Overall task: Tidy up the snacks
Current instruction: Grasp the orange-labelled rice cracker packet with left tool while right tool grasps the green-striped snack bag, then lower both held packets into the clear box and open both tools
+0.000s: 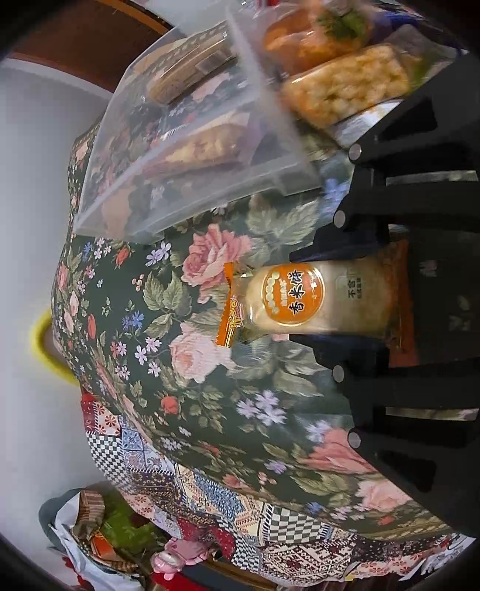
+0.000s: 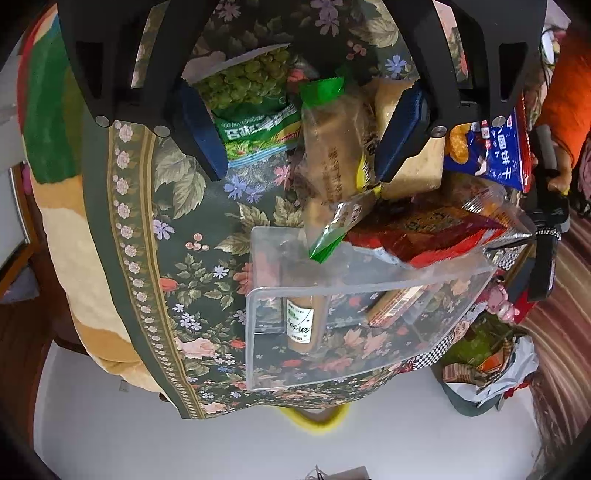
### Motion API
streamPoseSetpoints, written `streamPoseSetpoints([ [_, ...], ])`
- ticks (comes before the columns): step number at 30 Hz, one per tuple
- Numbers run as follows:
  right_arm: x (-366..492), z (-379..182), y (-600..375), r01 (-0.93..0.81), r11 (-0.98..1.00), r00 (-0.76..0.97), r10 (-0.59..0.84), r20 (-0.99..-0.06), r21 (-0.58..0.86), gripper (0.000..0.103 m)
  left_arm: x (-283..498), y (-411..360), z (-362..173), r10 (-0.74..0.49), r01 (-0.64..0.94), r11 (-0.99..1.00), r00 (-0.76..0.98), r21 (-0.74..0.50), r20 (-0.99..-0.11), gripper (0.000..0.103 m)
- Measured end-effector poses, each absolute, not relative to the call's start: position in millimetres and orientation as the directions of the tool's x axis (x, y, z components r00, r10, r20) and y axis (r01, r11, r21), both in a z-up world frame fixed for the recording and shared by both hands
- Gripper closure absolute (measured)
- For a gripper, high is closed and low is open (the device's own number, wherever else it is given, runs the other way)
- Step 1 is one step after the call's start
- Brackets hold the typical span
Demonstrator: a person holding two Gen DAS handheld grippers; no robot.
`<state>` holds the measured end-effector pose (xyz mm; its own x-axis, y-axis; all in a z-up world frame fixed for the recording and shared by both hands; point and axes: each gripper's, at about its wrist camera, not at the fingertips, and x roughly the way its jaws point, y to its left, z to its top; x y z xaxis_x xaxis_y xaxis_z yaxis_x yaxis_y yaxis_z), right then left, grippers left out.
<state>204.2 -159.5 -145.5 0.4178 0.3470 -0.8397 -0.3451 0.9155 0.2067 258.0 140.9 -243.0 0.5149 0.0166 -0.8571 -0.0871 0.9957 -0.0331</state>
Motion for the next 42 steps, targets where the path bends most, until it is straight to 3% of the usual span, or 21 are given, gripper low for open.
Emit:
streamPoseSetpoints([
  [4, 202, -146, -153, -0.372, 0.908, 0.410, 0.345, -0.845, 0.190, 0.025, 238, 140, -228, 0.011, -0.084, 0.996, 0.540, -0.041, -0.841, 0.069],
  [8, 211, -151, -148, -0.376, 0.901, 0.399, 0.369, -0.839, 0.218, 0.036, 221, 139, -212, -0.006, -0.077, 0.995, 0.566, -0.061, -0.824, 0.069],
  [12, 218, -153, -146, -0.369, 0.889, 0.383, 0.410, -0.828, 0.270, 0.054, 208, 133, -195, -0.023, -0.067, 0.995, 0.590, -0.078, -0.807, 0.069],
  [18, 208, -149, -144, -0.369, 0.903, 0.419, 0.371, -0.829, 0.218, 0.063, 195, 118, -169, -0.053, -0.031, 0.995, 0.630, -0.093, -0.775, 0.069],
  [29, 187, -104, -170, -0.338, 0.931, 0.543, 0.311, -0.780, 0.136, 0.064, 183, 86, -125, -0.093, 0.037, 0.995, 0.695, -0.094, -0.713, 0.069],
  [42, 212, -37, -165, -0.346, 0.929, 0.691, 0.346, -0.634, 0.129, 0.064, 218, 61, -96, -0.149, 0.072, 0.987, 0.731, -0.141, -0.666, 0.069],
])
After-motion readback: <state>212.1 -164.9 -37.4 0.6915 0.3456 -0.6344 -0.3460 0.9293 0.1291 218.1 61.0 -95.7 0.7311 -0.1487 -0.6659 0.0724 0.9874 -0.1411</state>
